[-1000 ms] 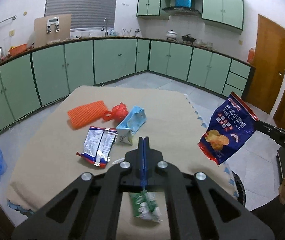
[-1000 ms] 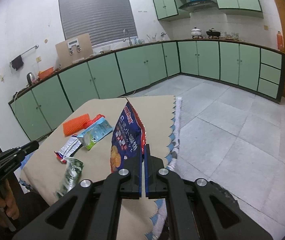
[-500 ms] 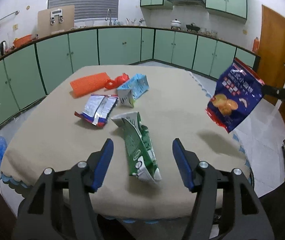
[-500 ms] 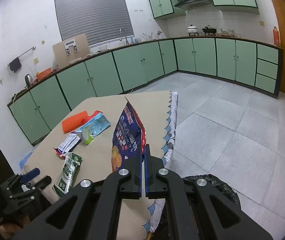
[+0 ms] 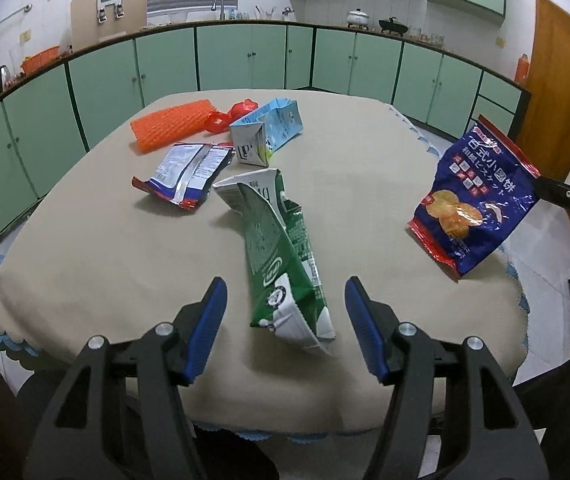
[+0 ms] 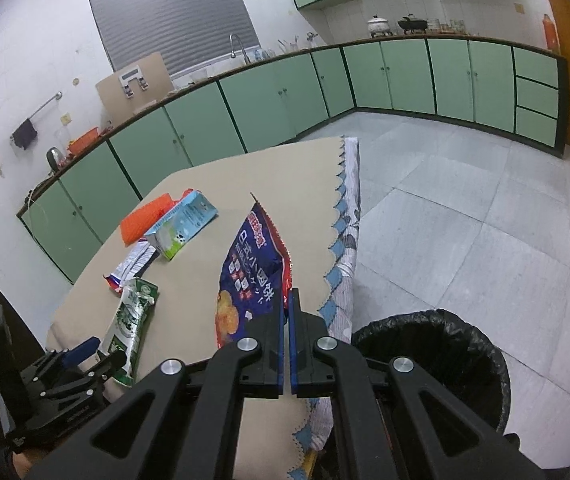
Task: Collect trash
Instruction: 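Lift the green-white milk packet with the left gripper while the right holds the biscuit bag, then carry the milk packet and biscuit bag over the bin and open both grippers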
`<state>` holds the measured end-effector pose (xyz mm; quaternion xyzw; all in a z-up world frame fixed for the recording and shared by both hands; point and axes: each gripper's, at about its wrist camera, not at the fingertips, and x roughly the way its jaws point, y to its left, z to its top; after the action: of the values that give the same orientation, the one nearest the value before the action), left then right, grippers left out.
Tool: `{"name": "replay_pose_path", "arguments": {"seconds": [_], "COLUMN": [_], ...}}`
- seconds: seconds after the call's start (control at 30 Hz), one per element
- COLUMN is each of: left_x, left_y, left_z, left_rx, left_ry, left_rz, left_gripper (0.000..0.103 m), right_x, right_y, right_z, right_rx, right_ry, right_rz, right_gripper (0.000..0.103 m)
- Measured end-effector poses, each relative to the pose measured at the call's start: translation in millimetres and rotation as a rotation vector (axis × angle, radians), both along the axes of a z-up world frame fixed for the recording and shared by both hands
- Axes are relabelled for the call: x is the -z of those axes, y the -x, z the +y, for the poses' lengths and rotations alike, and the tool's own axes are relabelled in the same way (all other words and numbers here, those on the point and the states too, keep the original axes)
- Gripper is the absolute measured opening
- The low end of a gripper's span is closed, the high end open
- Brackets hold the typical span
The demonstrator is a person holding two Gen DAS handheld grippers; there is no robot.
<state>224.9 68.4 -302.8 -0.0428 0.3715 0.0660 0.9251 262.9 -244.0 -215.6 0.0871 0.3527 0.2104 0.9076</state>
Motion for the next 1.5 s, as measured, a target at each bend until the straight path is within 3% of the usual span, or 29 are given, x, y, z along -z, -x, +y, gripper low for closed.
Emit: {"name": "replay_pose_path", "arguments": {"seconds": [0.1,0.17,0.2,0.43,0.6,0.73,0.97,1.13,1.33,1.5], "left_x": [4,6,8,-5,-35,-56,-62,-44,10,43], "left_y": [-3,-6,-7,-4,2,1,-13,-32,-59,-72], "left_z": [2,2,3,-3,-18,-52,-141,-204,-250,-272], "left_rx": [0.004,0.018,0.024,0.039,0.076,0.167,0.405,0.546,0.615,0.647], "left_ry": [0.018,0.039,0.054,0.072,0.067,0.075,0.076,0.063,0.03,-0.054], "left_rz": [0.018,0.036,0.044,0.003,-0.052,-0.083,-0.086,-0.03,0.14,0.217], "left_gripper": [0.056,0.031,0.029,0.028,0.028,0.028,0.028,0.028,0.029,0.033], "right_x": [-1,-1,-2,-6,-21,-31,-31,-8,49,92], "right_y": [1,0,0,6,17,27,44,47,21,0], "right_z": [-1,0,1,-4,-18,-44,-109,-143,-156,-157], "right_rx": [-0.002,-0.002,-0.003,0.004,0.032,0.083,0.233,0.313,0.341,0.345], "right_ry": [0.002,0.002,0.003,0.006,0.013,0.035,0.073,0.103,0.11,0.088], "right_rz": [-0.001,-0.001,0.0,-0.008,-0.035,-0.052,-0.04,0.026,0.19,0.337], "right_gripper": [0.002,0.002,0.002,0.002,0.002,0.002,0.002,0.002,0.002,0.008]}}
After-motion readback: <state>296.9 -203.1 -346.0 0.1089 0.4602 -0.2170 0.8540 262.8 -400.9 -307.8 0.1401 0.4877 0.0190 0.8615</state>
